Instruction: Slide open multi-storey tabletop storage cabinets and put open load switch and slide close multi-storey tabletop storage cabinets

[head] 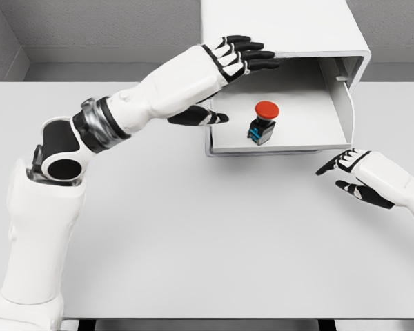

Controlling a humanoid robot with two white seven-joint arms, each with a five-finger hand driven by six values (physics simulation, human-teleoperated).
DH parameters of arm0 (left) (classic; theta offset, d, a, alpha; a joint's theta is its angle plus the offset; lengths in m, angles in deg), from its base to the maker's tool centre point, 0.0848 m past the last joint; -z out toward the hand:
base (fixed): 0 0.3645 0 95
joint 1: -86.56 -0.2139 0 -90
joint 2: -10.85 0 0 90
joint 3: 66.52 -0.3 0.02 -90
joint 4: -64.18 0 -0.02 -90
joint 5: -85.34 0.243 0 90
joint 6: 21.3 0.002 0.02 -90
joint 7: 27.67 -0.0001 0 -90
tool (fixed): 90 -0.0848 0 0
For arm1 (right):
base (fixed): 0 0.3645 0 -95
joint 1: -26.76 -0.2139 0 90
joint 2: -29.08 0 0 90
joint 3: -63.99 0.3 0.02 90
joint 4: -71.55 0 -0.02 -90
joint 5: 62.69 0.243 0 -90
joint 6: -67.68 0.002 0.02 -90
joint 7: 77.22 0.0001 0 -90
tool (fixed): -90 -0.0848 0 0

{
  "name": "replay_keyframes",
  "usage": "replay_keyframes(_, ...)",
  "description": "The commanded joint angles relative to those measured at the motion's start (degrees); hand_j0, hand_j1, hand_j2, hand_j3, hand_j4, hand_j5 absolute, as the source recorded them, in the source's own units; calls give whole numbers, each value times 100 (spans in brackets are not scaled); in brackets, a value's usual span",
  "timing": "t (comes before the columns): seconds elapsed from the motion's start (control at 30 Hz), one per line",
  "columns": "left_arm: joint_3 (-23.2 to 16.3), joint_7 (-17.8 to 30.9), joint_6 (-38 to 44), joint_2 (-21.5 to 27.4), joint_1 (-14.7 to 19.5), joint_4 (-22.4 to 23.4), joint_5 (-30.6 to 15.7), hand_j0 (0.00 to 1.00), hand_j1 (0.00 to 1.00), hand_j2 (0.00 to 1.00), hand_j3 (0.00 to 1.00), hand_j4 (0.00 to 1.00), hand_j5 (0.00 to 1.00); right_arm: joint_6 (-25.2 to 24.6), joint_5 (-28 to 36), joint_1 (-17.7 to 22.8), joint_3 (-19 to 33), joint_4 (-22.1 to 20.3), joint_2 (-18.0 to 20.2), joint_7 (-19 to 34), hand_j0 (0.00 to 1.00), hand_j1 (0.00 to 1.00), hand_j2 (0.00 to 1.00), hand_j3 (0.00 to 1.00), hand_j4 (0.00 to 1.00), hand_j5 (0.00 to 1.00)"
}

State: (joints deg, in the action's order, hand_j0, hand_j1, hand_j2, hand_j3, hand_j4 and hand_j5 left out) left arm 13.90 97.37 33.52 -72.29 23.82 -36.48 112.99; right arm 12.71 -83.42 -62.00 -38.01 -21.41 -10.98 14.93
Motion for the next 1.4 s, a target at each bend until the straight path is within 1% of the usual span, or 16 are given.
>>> replay_keyframes(0.0,403,-4,18,807,-35,-68,-804,100,100,100,100,100,100,-2,61,9,-4,-99,8,5,62,62,62,62,62,62)
replay_keyframes(0.03,631,-4,18,983,-237,-77,-927,100,100,100,100,100,100,-2,61,0,-4,-108,8,5,62,62,62,62,62,62)
replay_keyframes(0.1,1317,-4,18,1308,-738,-68,-1050,100,100,100,100,100,100,-2,61,-18,-13,-108,8,5,62,62,62,62,62,62)
replay_keyframes(0.17,1906,-4,18,1510,-1239,-77,-1165,100,100,100,100,100,100,-2,61,-35,-21,-108,-1,13,62,62,62,62,62,62)
replay_keyframes(0.23,2345,-4,18,1607,-1687,11,-1244,100,100,100,100,100,100,-2,70,-53,-21,-108,-1,13,62,62,62,62,62,62)
replay_keyframes(0.27,2486,-4,18,1607,-1855,81,-1244,100,100,100,100,100,100,-2,61,-62,-30,-99,-10,13,62,62,62,62,62,62)
replay_keyframes(0.3,2592,-4,18,1651,-2013,292,-1244,100,100,100,100,100,100,-2,61,-70,-39,-99,-45,13,62,62,62,62,62,62)
replay_keyframes(0.33,2592,-4,18,1678,-2101,555,-1235,100,100,100,100,100,100,-2,52,-70,-39,-99,-133,22,62,62,62,62,62,62)
replay_keyframes(0.4,2592,-4,18,1686,-2242,1048,-1226,100,100,100,100,100,100,-2,43,-79,-39,-91,-151,22,62,62,62,62,62,62)
replay_keyframes(0.47,2592,-4,18,1678,-2286,1329,-1200,100,100,100,100,100,100,-2,43,-158,-57,-73,-159,22,62,62,62,62,62,62)
replay_keyframes(0.93,2601,-4,18,1669,-2251,1461,-1182,100,100,100,100,100,100,-2,35,-325,-57,-47,-159,31,62,62,62,62,62,62)
replay_keyframes(1.1,2601,-4,18,1660,-2259,1461,-1200,100,100,100,100,100,100,-2,43,-316,-48,85,-151,22,62,62,62,62,62,62)
replay_keyframes(1.27,2601,-4,18,1651,-2259,1461,-1200,100,100,100,100,100,100,-2,70,-255,-48,85,-98,5,62,62,62,62,62,62)
replay_keyframes(1.3,2601,-4,18,1651,-2259,1461,-1200,100,100,100,100,100,100,-2,70,-246,-48,85,-80,5,61,61,61,61,61,61)
replay_keyframes(1.33,2601,-4,18,1651,-2259,1461,-1200,100,100,100,100,100,100,-2,70,-246,-39,94,-71,5,55,55,55,55,55,55)
replay_keyframes(1.37,2601,-4,18,1651,-2259,1461,-1200,100,100,100,100,100,100,-2,70,-246,-30,94,-71,13,52,52,52,52,52,52)
